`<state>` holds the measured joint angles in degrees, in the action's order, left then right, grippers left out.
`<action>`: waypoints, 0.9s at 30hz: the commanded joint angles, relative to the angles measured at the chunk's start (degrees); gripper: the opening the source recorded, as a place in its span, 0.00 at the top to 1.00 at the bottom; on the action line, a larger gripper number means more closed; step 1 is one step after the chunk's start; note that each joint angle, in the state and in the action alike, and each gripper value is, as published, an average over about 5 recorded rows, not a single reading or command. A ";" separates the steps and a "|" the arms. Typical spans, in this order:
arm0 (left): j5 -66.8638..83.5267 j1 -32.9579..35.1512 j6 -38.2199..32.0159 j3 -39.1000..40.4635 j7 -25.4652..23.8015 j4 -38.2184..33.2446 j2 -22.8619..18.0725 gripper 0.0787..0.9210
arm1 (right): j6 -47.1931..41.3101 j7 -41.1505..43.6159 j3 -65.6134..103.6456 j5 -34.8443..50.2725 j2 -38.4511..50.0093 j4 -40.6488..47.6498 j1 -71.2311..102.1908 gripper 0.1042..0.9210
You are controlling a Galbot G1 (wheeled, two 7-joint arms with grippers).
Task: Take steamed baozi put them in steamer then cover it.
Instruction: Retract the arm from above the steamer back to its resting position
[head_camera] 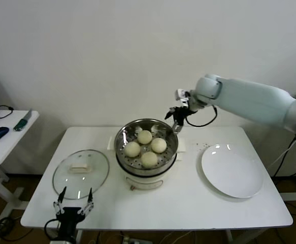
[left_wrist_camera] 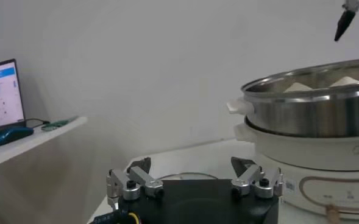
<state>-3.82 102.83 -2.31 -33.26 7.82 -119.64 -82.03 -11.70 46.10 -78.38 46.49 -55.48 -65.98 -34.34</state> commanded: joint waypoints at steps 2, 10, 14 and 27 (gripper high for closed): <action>-4.00 0.67 0.22 0.67 0.30 -0.89 0.00 0.12 | 6.01 -17.92 29.16 3.54 19.02 -9.04 21.51 0.12; -13.80 0.60 3.82 0.27 3.03 -2.84 -0.09 0.12 | 10.41 -30.95 53.10 2.11 25.84 -16.61 46.31 0.12; -22.63 0.38 10.12 -0.35 1.72 -4.65 0.61 0.12 | 13.55 -37.73 64.71 2.02 25.06 -18.21 57.52 0.12; -61.36 -8.58 17.38 -0.91 -6.86 -1.67 5.35 0.12 | 14.52 -39.12 103.39 -1.87 10.48 -26.22 96.09 0.12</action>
<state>-35.27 99.91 9.39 -34.18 6.24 -123.79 -79.41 0.61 11.72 -5.21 47.08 -38.48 -85.78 31.58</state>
